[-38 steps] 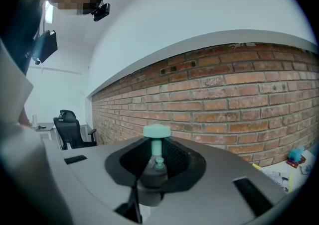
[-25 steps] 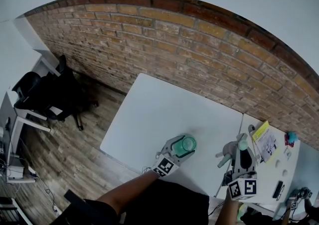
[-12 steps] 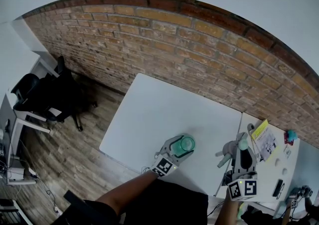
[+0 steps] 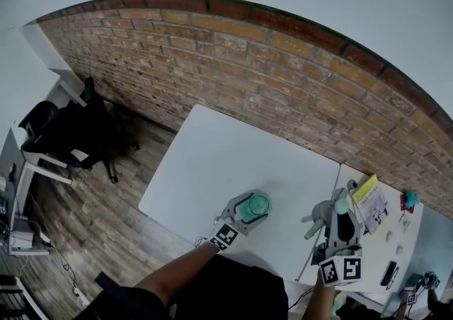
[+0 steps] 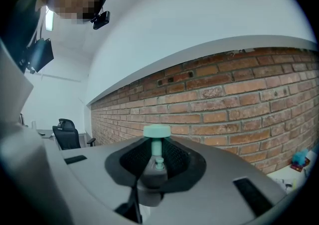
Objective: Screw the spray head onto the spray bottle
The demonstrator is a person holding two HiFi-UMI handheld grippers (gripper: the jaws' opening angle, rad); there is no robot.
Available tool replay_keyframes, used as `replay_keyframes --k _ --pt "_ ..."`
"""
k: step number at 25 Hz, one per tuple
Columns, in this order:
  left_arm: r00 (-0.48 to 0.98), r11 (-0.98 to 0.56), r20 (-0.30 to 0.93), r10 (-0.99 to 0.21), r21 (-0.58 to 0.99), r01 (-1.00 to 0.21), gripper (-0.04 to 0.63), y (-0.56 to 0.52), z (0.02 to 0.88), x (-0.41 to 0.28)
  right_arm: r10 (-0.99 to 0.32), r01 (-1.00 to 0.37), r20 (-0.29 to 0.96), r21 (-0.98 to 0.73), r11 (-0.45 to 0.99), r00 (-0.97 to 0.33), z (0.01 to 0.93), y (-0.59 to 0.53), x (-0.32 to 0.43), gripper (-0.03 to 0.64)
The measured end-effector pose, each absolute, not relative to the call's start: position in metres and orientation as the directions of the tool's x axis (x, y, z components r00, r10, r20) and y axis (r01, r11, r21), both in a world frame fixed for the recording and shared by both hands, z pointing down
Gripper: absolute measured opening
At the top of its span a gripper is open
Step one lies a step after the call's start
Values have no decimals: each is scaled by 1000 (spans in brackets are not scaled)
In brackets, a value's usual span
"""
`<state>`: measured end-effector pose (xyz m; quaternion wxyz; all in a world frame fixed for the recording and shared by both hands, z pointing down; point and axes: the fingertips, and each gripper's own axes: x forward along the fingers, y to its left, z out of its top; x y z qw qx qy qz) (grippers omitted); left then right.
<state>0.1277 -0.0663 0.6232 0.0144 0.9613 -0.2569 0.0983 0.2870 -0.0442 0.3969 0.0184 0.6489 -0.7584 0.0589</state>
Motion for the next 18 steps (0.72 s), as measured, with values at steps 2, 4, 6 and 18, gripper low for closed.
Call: replay_keyframes --k 2,4,6,18 --pt "839 -858 200 -506 -20 -513 327 -68 624 128 -980 -984 100 -70 165 -171 396 -47 291 67" --pt "828 -848 208 -522 -19 -530 327 -69 625 128 -977 -981 102 -75 179 -186 395 -47 293 67" --pt "811 -832 213 -545 -18 -554 327 -69 625 127 -972 -976 102 -77 203 -211 391 -47 293 67" --pt "731 -749 204 -651 -18 -662 327 -72 624 127 -921 -920 52 -94 380 -385 382 -62 291 67"
